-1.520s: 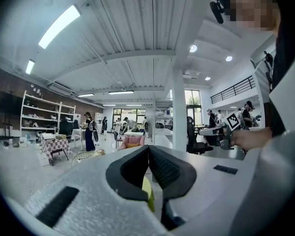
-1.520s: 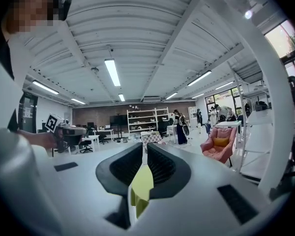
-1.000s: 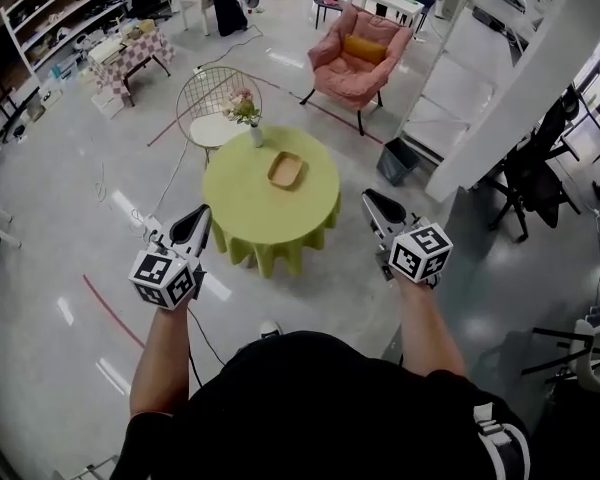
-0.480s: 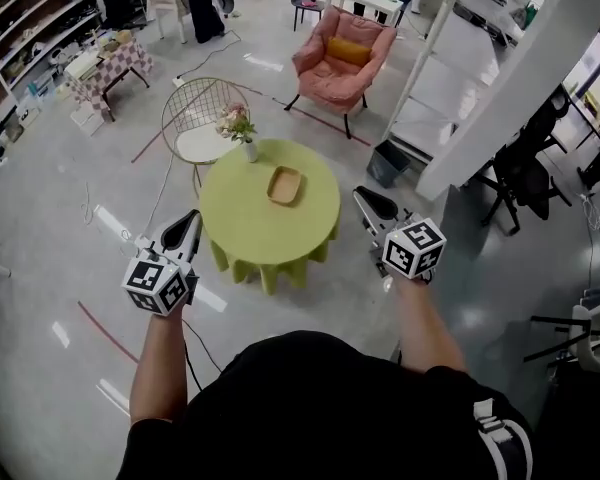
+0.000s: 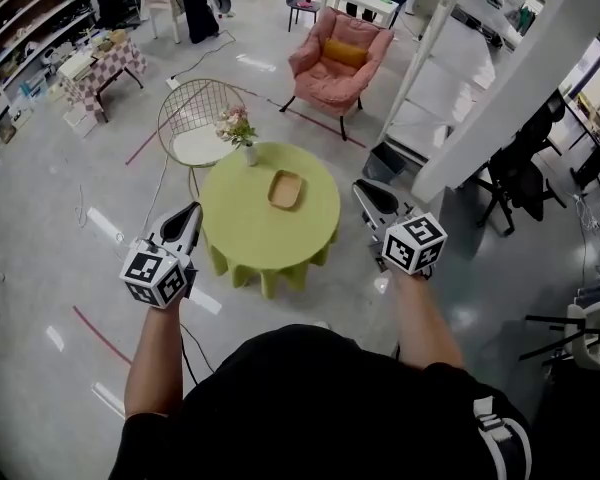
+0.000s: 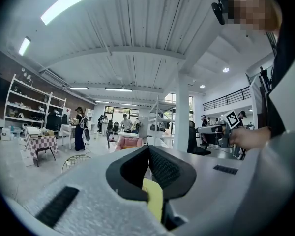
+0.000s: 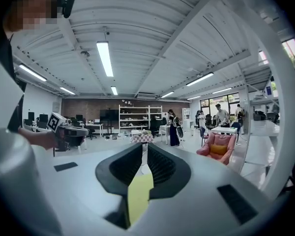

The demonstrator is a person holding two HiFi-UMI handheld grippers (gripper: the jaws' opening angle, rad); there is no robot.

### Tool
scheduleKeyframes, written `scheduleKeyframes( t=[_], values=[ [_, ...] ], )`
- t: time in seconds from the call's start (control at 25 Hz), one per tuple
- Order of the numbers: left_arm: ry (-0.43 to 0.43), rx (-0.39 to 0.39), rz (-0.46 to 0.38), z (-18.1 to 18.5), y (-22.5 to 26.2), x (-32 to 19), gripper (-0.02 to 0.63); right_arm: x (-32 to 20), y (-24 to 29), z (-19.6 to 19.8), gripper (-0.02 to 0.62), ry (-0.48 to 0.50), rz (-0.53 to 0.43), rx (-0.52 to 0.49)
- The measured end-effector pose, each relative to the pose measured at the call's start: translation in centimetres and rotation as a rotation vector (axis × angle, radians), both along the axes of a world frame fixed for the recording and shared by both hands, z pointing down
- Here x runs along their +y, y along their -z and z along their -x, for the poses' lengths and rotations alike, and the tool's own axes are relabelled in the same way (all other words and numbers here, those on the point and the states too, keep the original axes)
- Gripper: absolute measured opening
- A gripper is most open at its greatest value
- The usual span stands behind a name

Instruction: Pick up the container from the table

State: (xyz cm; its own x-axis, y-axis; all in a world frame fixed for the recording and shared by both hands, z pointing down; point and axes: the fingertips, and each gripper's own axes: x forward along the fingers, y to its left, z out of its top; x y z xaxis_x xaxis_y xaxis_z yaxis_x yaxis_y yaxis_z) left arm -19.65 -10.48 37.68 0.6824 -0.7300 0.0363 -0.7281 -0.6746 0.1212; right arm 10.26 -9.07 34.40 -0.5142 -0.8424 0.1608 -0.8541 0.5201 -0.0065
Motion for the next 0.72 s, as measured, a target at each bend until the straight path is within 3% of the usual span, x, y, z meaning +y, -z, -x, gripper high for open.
scheduleKeyframes(
  t=[0.72],
  values=[
    [0.050,-0.019,0.024,-2.4,-1.1,-5.3,0.017,-7.9,-1.9,-1.7,0.043,0.050,0.008,0.002]
  ],
)
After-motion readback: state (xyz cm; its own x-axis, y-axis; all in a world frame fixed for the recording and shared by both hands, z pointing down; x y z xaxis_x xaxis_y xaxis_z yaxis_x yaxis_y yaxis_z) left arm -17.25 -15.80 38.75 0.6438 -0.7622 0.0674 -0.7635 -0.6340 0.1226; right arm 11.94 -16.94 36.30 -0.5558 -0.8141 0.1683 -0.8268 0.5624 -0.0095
